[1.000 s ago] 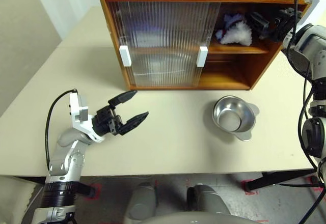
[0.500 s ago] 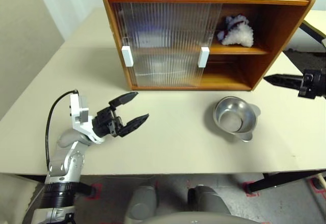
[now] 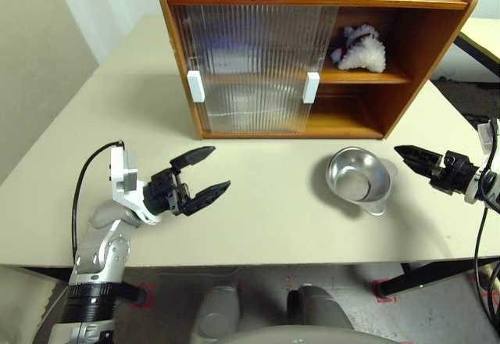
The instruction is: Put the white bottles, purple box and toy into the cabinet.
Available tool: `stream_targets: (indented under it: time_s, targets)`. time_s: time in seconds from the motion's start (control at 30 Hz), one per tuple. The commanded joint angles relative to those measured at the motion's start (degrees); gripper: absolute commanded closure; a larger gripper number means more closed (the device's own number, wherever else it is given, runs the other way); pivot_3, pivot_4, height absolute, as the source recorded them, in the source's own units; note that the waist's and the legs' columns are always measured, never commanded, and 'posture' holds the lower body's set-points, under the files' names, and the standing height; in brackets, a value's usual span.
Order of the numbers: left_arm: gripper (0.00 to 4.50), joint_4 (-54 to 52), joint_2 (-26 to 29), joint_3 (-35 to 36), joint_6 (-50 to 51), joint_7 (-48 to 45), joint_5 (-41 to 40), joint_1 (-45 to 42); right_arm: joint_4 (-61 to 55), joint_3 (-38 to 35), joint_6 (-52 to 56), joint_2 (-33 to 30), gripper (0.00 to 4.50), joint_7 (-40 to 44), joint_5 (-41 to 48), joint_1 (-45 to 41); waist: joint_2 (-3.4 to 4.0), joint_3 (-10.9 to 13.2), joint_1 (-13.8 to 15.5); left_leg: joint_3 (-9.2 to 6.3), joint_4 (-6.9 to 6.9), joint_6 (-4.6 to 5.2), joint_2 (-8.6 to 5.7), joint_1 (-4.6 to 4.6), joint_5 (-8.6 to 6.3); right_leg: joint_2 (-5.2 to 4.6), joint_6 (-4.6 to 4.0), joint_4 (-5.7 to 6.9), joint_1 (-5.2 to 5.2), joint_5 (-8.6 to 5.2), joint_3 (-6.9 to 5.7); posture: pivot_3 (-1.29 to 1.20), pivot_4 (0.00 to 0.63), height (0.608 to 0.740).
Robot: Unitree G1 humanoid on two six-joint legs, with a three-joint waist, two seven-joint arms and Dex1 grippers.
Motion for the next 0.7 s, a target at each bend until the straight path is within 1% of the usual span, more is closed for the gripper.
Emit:
stream_targets:
  time_s: [0.03, 0.17, 0.43, 0.5, 0.57, 0.67, 0.7]
  targets:
    - [0.0, -0.8, -0.1, -1.2, 0.3, -0.5, 0.4, 0.5, -0.5, -1.2, 1.6, 1.2, 0.05, -2.4, 1.3, -0.1, 0.02, 0.0, -0.2, -0.01, 0.0, 0.0, 0.0, 0.0, 0.0, 0.0, 0.0, 0.0, 0.0, 0.0, 0.0, 0.2, 0.023, 0.74]
    - [0.0, -0.4, -0.1, -1.3, -0.1, -0.6, 0.8, 0.5, -1.0, 1.5, 1.4, 1.0, 0.05, -2.7, 0.2, 1.2, 0.06, 0.0, -0.5, -0.01, 0.0, 0.0, 0.0, -0.01, 0.0, 0.0, 0.0, 0.0, 0.0, -0.01, 0.0, 0.2, 0.023, 0.74]
    - [0.0, -0.2, -0.6, -1.4, -0.8, -0.2, 1.0, 0.4, 0.7, 2.2, -1.0, 3.8, 0.05, -4.4, 0.3, -0.3, 0.07, 0.0, -1.3, -0.02, 0.0, 0.0, 0.0, -0.01, 0.0, 0.0, 0.02, 0.0, 0.01, -0.01, 0.01, 0.21, 0.015, 0.74]
    - [0.0, -0.1, -0.8, -1.4, -1.0, -0.1, 1.1, 0.3, 1.2, 1.9, -2.1, 4.8, 0.43, -4.8, 0.4, -1.0, 0.07, 0.0, -1.3, -0.01, -0.01, 0.0, 0.0, -0.01, 0.0, 0.0, 0.02, 0.0, 0.01, -0.01, 0.02, 0.22, 0.014, 0.74]
    - [0.0, 0.0, -0.9, -1.5, -1.3, -0.1, 1.2, 0.2, 1.4, 2.3, -2.2, 4.9, 0.97, -4.4, 0.5, -1.2, 0.07, 0.0, -1.2, -0.01, 0.0, 0.0, 0.0, -0.01, 0.0, 0.0, 0.02, 0.0, 0.01, -0.01, 0.02, 0.22, 0.012, 0.74]
    - [0.0, 0.0, -0.9, -1.2, -1.6, 0.0, 1.2, 0.3, 0.8, 2.3, -1.4, 4.9, 2.19, -4.0, 1.3, -1.1, 0.07, 0.1, -1.1, -0.02, -0.01, 0.0, -0.01, -0.02, 0.0, 0.0, 0.03, -0.01, 0.0, -0.02, 0.01, 0.22, 0.012, 0.74]
    - [0.0, 0.0, -0.9, -1.2, -1.7, 0.0, 1.2, 0.3, 0.7, 2.3, -1.4, 4.8, 2.51, -4.0, 1.4, -1.1, 0.07, 0.1, -1.1, -0.03, -0.01, 0.0, -0.01, -0.04, 0.0, -0.01, 0.03, -0.01, 0.0, -0.02, 0.01, 0.22, 0.012, 0.74]
